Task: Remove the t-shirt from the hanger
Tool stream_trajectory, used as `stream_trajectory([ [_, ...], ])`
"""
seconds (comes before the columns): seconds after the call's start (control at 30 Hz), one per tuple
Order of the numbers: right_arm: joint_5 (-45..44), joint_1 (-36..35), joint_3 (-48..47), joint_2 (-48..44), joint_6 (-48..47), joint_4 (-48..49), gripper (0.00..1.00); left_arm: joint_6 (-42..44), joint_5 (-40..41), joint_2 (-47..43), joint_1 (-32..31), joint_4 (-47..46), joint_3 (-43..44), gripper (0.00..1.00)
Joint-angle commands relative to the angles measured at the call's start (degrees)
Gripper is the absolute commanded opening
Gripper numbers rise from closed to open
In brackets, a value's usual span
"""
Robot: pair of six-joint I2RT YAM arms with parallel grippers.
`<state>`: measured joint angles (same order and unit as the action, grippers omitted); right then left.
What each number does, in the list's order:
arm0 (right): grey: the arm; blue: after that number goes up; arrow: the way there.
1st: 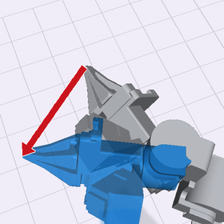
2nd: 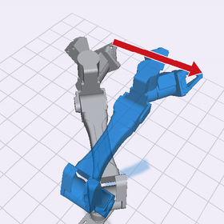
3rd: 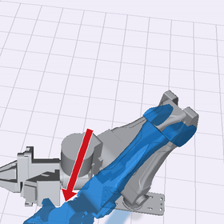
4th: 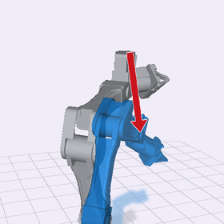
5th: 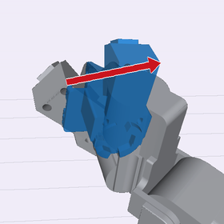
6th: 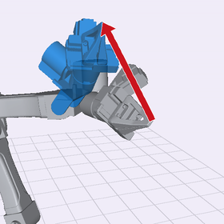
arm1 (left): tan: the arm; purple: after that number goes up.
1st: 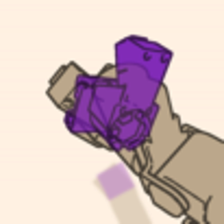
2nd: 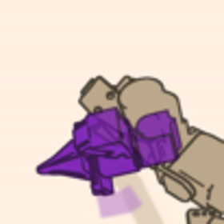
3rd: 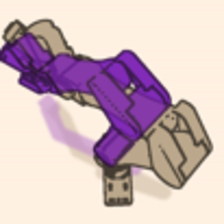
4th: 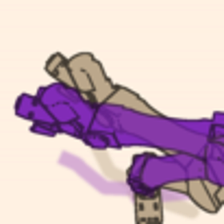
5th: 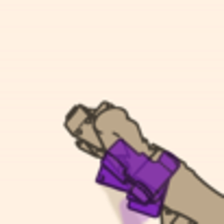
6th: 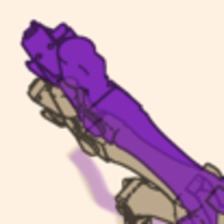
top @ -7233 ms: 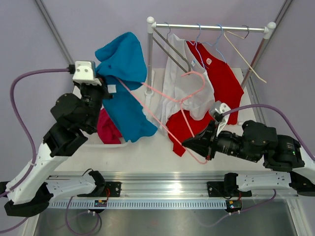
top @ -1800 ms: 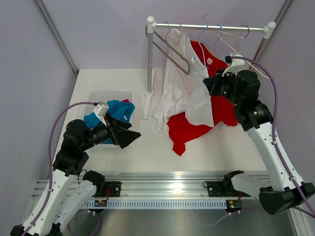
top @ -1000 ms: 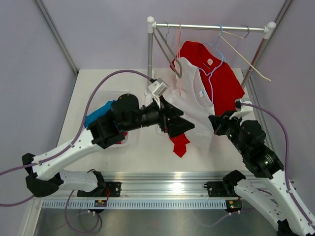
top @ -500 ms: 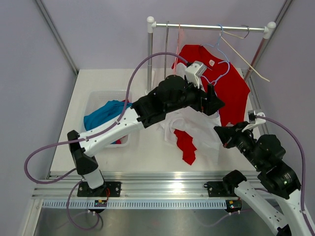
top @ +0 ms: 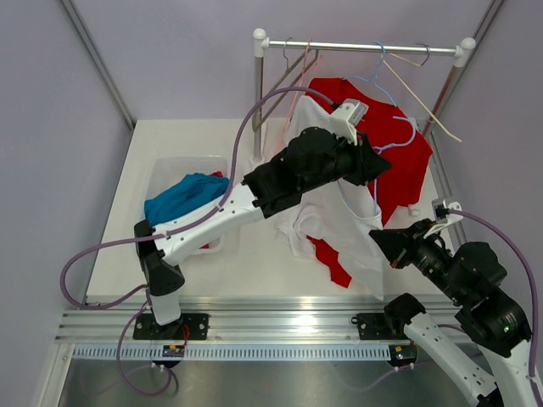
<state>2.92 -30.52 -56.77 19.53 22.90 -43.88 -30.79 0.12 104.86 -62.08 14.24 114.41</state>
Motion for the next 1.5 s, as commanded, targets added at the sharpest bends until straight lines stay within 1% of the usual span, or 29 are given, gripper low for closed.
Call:
stream_trajectory([
  [0.0,4.19,-0.59,-1.50,-0.81,0.04,2.22,0.00,1.70,2.34,-5.97,0.30,-5.00,-3.30,0.11],
  [0.03,4.64,-0.59,-1.67,-0.72,0.22,2.30,0.00,1.26,2.08,-7.29,0.30,-5.97,-4.88,0.06],
  [0.07,5.25,-0.50,-1.76,-0.63,0.39,2.31,0.11,0.47,1.73,-9.48,0.30,-6.76,-6.20,0.00],
  [0.17,8.50,-0.50,-2.73,0.07,1.01,1.52,0.53,-0.41,0.24,-12.04,0.30,-7.47,-8.06,0.00],
  [0.2,10.86,-0.50,-3.08,0.24,1.19,1.34,0.73,-0.59,0.23,-13.35,0.30,-7.65,-8.15,0.00],
  [0.23,11.75,-0.50,-3.08,0.25,1.36,1.16,0.80,-0.59,0.23,-14.15,0.30,-7.82,-8.24,0.00],
  [0.3,13.42,-0.59,-2.30,-0.02,1.54,1.34,0.91,-0.68,0.06,-16.34,0.30,-9.05,-8.50,0.00],
  [0.33,13.86,-0.50,-1.77,-0.10,1.63,1.69,0.92,-0.59,-1.08,-17.05,0.30,-9.66,-8.68,0.00],
  [0.43,17.81,-0.50,0.69,1.03,2.94,4.75,0.96,-0.07,-0.39,-19.60,0.30,-11.34,-9.11,0.00],
  [0.47,20.70,-0.50,1.40,1.56,3.99,5.81,0.98,0.11,-0.38,-20.13,0.30,-12.47,-9.47,0.00],
  [0.53,22.56,-0.59,2.72,1.56,4.44,7.83,1.00,0.37,-0.38,-22.23,0.30,-13.71,-11.13,0.00],
  [0.63,24.06,-0.59,2.72,2.00,4.26,9.51,0.99,0.55,-0.38,-25.21,0.30,-16.96,-13.50,0.00],
  [0.67,26.76,-0.59,2.81,3.22,4.79,10.90,0.99,0.81,-0.38,-26.10,0.30,-19.23,-15.25,0.00],
  [0.73,29.15,-0.59,3.68,4.63,5.66,12.76,0.98,0.99,1.55,-27.43,0.30,-21.52,-17.28,0.00],
  [0.83,31.79,-0.59,5.44,5.69,6.99,17.06,0.94,1.34,1.81,-29.62,0.38,-25.22,-19.92,0.00],
  [0.87,31.71,-0.59,5.71,5.87,6.81,18.03,0.91,1.43,1.99,-30.32,0.39,-26.10,-20.28,0.00],
  [1.0,33.73,-0.94,5.71,8.68,6.99,20.32,0.87,1.52,1.82,-31.03,0.39,-28.38,-21.59,0.00],
  [1.07,32.60,-2.69,5.62,10.87,6.55,21.64,0.82,1.17,1.81,-31.29,0.39,-29.88,-22.21,0.00],
  [1.1,31.46,-3.66,5.36,11.40,6.20,21.82,0.72,1.08,1.73,-31.47,0.39,-30.23,-22.73,0.00],
  [1.17,27.61,-7.07,5.01,13.68,4.89,22.08,0.57,0.81,1.90,-32.08,0.39,-30.94,-23.44,0.00],
  [1.2,26.28,-8.31,4.57,14.39,4.53,22.17,0.39,0.73,1.90,-32.69,0.39,-31.20,-23.88,0.00],
  [1.27,22.68,-10.86,4.39,16.93,3.83,23.13,0.24,1.16,2.77,-33.84,0.39,-31.20,-25.11,0.00],
  [1.3,21.09,-13.83,4.30,17.82,3.48,23.14,0.10,1.43,3.91,-35.24,0.39,-31.20,-25.64,0.00],
  [1.33,17.51,-15.43,4.39,19.30,2.86,23.14,0.06,2.39,4.53,-36.03,0.39,-31.20,-26.86,0.00],
  [1.4,14.06,-19.81,4.83,20.63,2.24,22.87,0.00,3.27,6.20,-37.70,0.47,-31.11,-28.18,0.00],
  [1.47,10.03,-22.02,6.05,21.16,1.89,23.13,0.00,3.71,6.38,-40.51,0.74,-31.73,-30.37,0.00],
])
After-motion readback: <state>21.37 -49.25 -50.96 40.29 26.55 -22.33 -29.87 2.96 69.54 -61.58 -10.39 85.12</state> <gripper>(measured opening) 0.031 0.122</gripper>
